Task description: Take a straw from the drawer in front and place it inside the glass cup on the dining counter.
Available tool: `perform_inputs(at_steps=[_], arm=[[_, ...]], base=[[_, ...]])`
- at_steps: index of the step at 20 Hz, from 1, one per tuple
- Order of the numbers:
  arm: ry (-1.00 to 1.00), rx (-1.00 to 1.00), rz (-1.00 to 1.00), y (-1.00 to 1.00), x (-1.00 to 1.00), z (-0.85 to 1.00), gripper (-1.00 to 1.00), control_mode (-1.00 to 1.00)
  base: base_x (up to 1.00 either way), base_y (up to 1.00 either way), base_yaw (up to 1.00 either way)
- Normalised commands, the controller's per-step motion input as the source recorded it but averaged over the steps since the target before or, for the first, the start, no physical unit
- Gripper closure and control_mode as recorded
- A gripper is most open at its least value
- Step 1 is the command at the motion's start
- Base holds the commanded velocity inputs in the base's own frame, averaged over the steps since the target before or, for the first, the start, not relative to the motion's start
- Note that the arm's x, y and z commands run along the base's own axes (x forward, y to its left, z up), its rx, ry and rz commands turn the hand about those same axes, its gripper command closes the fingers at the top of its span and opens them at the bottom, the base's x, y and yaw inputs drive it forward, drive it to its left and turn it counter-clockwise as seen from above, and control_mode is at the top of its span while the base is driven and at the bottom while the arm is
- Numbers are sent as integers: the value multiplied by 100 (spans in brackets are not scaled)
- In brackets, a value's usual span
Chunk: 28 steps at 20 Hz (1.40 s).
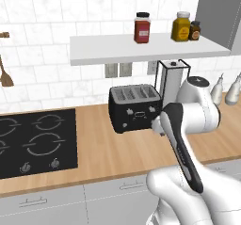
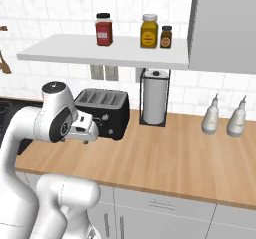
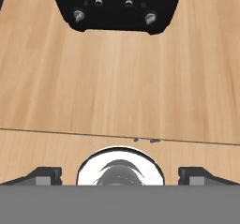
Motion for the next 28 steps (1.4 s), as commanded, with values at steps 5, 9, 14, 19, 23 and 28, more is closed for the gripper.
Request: perform_inputs(at_steps=[5, 9, 14, 19, 23, 28], arm=[[-4, 0, 0, -2, -20, -25, -100, -100], [-1, 0, 0, -3, -6, -4, -100, 100], [0, 0, 0, 0, 0, 0, -100, 100], [0, 0, 0, 0, 0, 0, -100, 100], [0, 0, 0, 0, 0, 0, -100, 100], [0, 0, 0, 0, 0, 0, -100, 100]], base=[[0, 0, 0], [-20, -15, 0], [-30, -57, 5], [-32, -77, 13], [-44, -61, 28], [-50, -56, 35]])
